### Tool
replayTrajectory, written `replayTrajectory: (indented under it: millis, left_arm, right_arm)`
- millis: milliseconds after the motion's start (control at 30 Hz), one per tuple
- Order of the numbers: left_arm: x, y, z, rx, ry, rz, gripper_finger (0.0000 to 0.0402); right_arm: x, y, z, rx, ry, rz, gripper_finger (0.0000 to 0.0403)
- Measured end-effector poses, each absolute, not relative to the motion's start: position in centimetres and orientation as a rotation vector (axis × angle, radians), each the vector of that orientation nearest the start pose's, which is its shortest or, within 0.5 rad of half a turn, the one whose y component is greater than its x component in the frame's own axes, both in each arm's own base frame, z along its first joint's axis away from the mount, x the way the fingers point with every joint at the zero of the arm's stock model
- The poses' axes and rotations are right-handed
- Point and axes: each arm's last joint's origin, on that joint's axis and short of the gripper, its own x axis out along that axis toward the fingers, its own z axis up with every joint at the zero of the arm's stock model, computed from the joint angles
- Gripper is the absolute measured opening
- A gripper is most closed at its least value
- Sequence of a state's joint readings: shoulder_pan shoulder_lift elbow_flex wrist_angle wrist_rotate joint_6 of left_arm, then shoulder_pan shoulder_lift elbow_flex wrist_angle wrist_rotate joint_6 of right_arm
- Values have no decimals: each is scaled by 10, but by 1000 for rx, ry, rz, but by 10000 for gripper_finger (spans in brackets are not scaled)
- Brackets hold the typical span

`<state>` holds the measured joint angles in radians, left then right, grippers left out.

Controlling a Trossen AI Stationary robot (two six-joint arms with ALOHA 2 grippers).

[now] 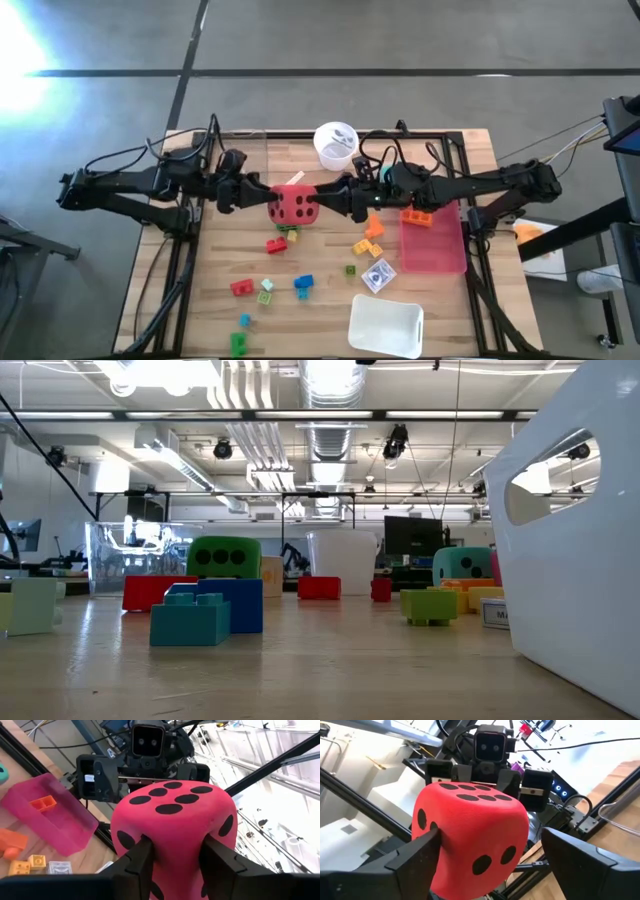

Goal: Pick & Place Toys
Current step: Put the red dice into the transparent bin

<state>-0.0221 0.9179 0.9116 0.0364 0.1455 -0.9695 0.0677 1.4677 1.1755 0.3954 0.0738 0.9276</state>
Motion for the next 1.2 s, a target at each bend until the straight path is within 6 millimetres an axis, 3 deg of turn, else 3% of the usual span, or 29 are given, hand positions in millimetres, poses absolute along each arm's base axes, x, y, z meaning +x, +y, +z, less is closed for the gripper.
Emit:
replayTrajectory:
  millis: [500,833,1200]
  left_arm:
    - [172,6,379,-965,16,5,109]
    - [149,26,355,-945,176,333,92]
    - [129,47,328,-909,371,686,82]
  right_arm:
    - [321,14,378,935,-132,-27,343]
    - [296,12,384,909,-46,-128,343]
    - [291,11,380,895,21,-162,343]
